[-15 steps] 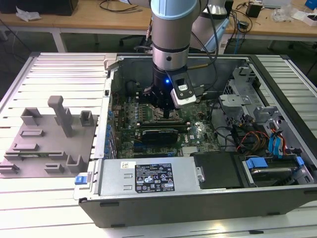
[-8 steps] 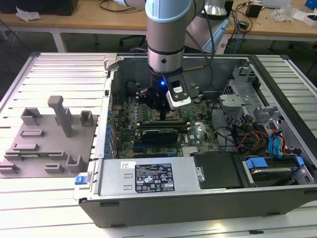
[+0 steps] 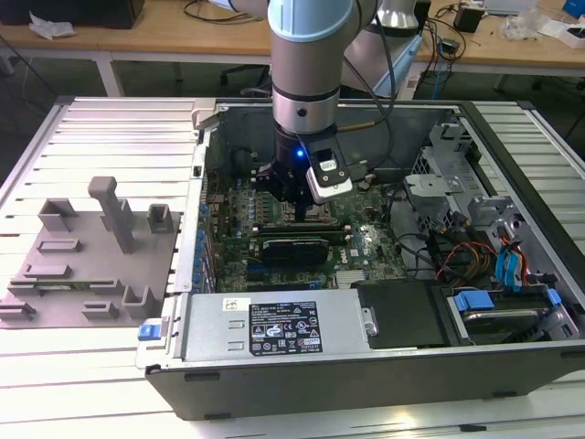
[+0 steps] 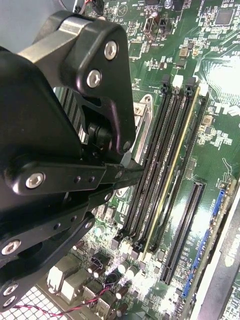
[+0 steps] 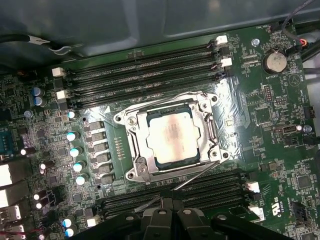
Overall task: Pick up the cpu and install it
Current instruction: 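Install the second cpu locking lever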
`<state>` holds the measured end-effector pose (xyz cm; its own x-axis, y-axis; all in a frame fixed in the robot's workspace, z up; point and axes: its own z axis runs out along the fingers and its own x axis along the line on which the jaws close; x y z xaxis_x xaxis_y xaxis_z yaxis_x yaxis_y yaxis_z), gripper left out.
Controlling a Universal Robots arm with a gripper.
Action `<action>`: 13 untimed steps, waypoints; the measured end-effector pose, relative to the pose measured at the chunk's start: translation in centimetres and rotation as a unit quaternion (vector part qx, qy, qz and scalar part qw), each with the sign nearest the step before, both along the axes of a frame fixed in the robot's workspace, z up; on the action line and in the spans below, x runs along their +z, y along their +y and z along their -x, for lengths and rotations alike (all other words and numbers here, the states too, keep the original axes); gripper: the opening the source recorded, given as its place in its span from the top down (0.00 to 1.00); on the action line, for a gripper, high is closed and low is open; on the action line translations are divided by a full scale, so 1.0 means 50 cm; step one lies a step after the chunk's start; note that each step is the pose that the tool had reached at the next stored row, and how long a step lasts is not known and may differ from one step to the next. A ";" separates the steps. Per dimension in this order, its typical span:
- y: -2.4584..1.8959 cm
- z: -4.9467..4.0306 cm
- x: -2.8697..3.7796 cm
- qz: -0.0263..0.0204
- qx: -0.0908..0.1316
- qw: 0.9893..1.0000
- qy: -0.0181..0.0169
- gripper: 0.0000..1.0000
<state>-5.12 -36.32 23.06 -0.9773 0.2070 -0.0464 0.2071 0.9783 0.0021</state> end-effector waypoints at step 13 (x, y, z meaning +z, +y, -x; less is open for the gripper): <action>0.0000 0.023 -0.006 -0.001 0.000 1.000 0.000 0.89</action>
<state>-6.27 -36.32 22.75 -0.9772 0.2070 -0.0464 0.2071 0.9783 0.0042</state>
